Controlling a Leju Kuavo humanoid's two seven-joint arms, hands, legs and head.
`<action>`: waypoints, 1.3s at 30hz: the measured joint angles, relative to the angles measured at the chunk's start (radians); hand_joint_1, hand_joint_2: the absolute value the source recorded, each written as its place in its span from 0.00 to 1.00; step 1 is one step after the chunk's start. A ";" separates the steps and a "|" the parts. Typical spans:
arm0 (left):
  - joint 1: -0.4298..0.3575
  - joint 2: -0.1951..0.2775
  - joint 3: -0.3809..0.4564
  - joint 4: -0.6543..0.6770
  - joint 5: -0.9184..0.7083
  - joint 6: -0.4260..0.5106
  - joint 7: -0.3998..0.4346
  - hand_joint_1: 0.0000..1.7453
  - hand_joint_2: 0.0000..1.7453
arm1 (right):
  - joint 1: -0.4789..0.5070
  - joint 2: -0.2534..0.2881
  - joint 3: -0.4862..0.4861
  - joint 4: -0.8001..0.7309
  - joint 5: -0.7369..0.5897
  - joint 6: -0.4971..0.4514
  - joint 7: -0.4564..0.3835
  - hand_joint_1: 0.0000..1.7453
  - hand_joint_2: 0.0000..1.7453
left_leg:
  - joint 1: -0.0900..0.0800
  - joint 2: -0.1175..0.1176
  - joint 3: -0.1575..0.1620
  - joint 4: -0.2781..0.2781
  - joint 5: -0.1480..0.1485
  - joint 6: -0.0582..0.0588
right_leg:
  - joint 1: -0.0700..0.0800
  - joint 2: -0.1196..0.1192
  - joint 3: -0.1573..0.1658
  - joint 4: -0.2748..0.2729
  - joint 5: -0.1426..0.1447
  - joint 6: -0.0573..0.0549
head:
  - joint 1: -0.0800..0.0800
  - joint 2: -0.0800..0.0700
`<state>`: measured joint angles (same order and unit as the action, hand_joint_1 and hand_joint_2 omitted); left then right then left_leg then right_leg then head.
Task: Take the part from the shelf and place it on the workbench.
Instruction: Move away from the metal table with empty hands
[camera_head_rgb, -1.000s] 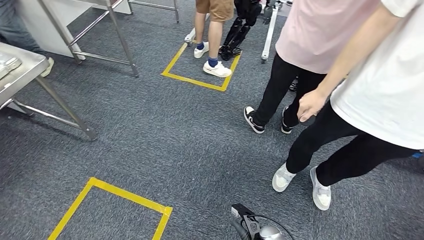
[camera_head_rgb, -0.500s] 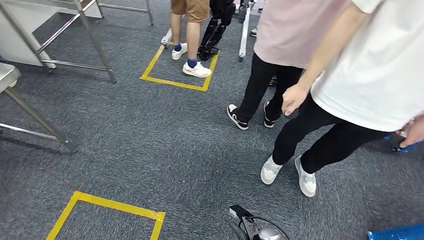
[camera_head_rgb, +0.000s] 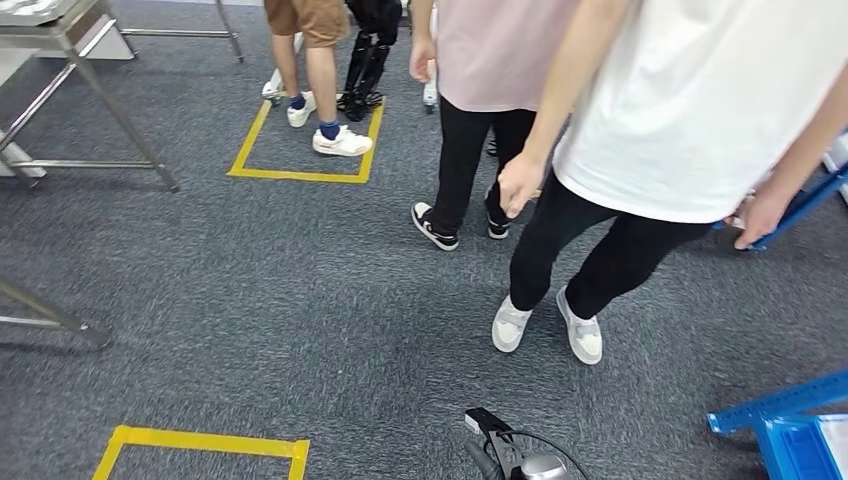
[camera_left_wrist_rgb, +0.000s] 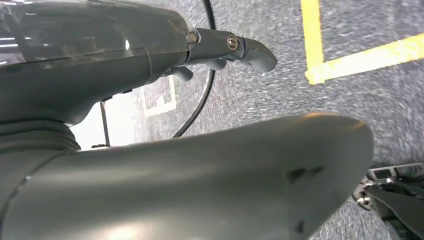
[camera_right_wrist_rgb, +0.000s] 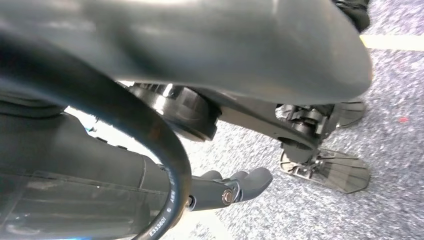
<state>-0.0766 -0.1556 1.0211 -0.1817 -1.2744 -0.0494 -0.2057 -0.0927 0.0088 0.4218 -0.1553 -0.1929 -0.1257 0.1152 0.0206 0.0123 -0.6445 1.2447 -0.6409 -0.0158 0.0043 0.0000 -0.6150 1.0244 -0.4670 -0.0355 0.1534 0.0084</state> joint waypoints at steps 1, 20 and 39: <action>0.001 0.000 0.000 0.000 0.000 0.000 0.000 0.00 0.00 | 0.000 0.001 0.000 0.000 0.000 0.000 0.000 0.00 0.00 | -0.001 -0.006 -0.031 0.057 -0.016 0.000 | 0.001 0.011 0.002 0.000 0.000 -0.001 | -0.001 0.000; 0.001 0.000 0.002 0.000 0.001 0.006 0.001 0.00 0.00 | 0.010 0.006 0.000 0.000 -0.002 0.000 -0.001 0.00 0.00 | -0.001 0.028 0.070 -0.200 0.127 0.034 | -0.020 -0.004 -0.085 0.166 -0.042 0.043 | 0.005 0.000; -0.001 -0.002 0.002 0.000 -0.001 0.008 -0.007 0.00 0.00 | -0.001 0.005 0.000 0.000 -0.007 0.002 0.007 0.00 0.00 | 0.007 -0.073 0.060 -0.187 0.130 0.004 | 0.000 0.080 0.015 0.002 -0.004 0.018 | -0.005 0.001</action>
<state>-0.0777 -0.1575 1.0228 -0.1816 -1.2753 -0.0416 -0.2127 -0.0941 0.0142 0.4217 -0.1553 -0.2004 -0.1236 0.1221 0.0277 -0.0603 -0.5842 1.0582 -0.5106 -0.0113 0.0044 0.0798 -0.6002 1.0265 -0.4713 -0.0173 0.1486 0.0092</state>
